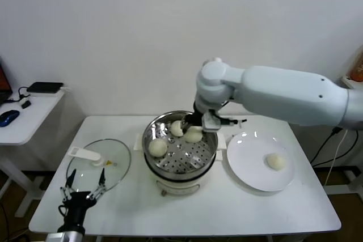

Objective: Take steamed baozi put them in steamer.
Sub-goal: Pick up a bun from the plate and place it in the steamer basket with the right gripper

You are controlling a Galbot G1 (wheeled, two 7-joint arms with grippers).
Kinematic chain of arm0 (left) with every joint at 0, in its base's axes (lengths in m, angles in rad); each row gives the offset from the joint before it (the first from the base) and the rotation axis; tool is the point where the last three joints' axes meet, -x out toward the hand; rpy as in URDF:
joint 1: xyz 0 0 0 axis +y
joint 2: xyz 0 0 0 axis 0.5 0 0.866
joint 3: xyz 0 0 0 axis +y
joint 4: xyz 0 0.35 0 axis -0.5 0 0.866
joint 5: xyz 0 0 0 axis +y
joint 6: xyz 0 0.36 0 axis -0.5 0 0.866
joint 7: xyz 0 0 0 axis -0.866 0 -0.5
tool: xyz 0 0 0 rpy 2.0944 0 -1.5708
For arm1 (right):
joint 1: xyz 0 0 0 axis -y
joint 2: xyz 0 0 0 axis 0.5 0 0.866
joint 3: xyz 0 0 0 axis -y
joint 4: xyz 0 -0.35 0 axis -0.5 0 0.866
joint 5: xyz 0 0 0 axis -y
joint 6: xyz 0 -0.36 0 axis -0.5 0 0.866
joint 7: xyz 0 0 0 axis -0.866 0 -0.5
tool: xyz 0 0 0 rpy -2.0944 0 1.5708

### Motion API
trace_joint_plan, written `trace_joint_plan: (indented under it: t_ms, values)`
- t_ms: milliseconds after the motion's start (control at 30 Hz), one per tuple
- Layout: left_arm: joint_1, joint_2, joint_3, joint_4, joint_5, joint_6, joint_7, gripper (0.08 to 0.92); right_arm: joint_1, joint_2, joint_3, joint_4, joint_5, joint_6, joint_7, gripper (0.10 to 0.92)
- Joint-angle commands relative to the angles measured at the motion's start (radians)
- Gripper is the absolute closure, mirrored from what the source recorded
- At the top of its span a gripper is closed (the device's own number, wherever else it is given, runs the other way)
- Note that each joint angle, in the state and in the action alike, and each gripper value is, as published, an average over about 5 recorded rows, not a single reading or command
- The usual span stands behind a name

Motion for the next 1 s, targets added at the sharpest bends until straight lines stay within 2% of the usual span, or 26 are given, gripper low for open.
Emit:
trace_joint_plan:
  t_ms: [33,900,1000]
  values:
    - [0.002,0.0,0.0,0.004,0.001,0.001,0.0,0.177,-0.1,0.083,0.011,0.023,-0.086,0.035,0.002,0.38]
    - [0.005,-0.002,0.006,0.028,0.008,-0.014,-0.002,0.177,-0.181,0.107,0.012,-0.006,-0.136,0.047,0.007,0.38]
    - [0.004,-0.002,0.006,0.028,0.008,-0.014,-0.002,0.177,-0.185,0.106,0.012,-0.007,-0.14,0.049,0.011,0.359]
